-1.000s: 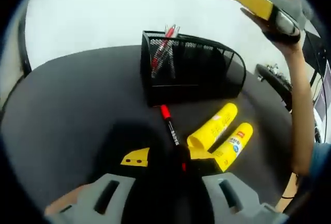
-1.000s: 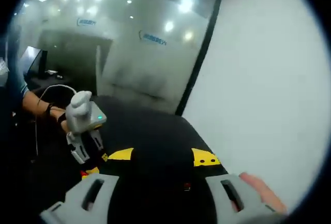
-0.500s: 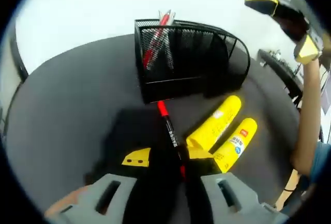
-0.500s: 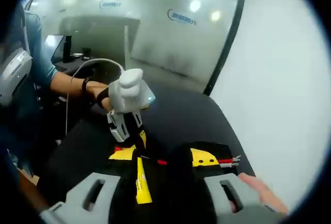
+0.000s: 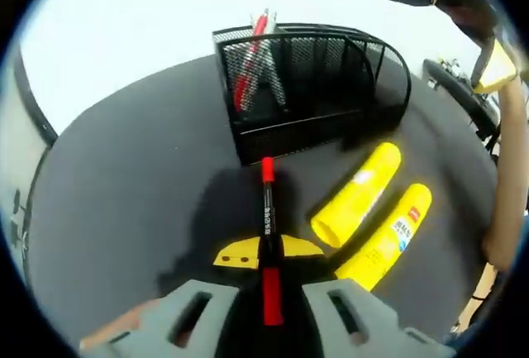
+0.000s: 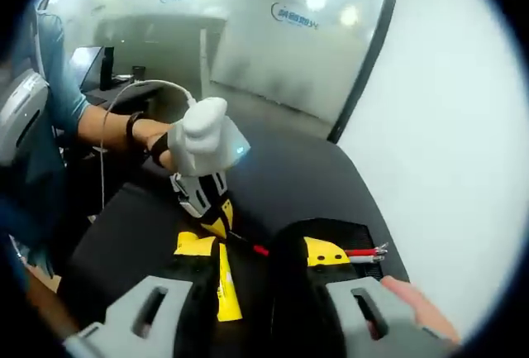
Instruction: Pick up pens and glue sticks and place them into the holder.
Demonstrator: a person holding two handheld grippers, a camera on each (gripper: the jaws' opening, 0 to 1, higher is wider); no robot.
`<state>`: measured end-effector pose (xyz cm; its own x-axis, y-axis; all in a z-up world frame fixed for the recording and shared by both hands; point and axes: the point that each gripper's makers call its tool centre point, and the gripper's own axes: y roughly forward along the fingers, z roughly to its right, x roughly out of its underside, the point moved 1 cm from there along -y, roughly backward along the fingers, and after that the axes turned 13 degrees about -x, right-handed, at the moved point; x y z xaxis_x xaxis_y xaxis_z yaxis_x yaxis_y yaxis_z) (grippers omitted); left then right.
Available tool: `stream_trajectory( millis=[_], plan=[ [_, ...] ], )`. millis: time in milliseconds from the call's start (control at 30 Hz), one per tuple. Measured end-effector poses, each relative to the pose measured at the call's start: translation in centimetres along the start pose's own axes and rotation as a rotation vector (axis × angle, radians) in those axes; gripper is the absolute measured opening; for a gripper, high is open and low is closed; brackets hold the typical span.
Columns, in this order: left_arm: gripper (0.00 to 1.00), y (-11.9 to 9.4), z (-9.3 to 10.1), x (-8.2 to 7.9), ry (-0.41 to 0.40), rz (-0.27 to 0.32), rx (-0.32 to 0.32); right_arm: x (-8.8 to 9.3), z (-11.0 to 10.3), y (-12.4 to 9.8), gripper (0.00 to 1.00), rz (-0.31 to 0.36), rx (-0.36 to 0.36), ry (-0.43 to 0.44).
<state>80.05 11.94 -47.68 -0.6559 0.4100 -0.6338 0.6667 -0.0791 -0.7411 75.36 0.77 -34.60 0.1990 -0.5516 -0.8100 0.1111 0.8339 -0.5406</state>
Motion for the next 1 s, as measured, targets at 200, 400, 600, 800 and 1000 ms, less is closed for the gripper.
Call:
stream_trajectory(
  millis=[200,400,600,800,1000],
  plan=[
    [0.03,-2.1,-0.2,0.6,-0.04,0.077,-0.014,-0.1,0.2,0.3,0.36,0.01,-0.003,0.003],
    [0.03,-4.9,-2.0,-0.2,-0.093,0.248,-0.087,-0.6,2.0,0.2,0.31,0.095,0.046,0.043],
    [0.03,-8.2,-2.7,-0.7,-0.144,0.47,-0.176,-2.0,4.0,-0.2,0.31,0.247,0.107,0.069],
    [0.03,-10.0,-2.2,-1.4,-0.168,0.605,-0.204,-2.6,4.7,1.0,0.32,0.349,0.063,0.124],
    [0.04,-11.3,-3.0,-3.0,-0.203,0.762,-0.259,-4.5,5.1,2.6,0.32,0.469,0.019,0.18]
  ],
)
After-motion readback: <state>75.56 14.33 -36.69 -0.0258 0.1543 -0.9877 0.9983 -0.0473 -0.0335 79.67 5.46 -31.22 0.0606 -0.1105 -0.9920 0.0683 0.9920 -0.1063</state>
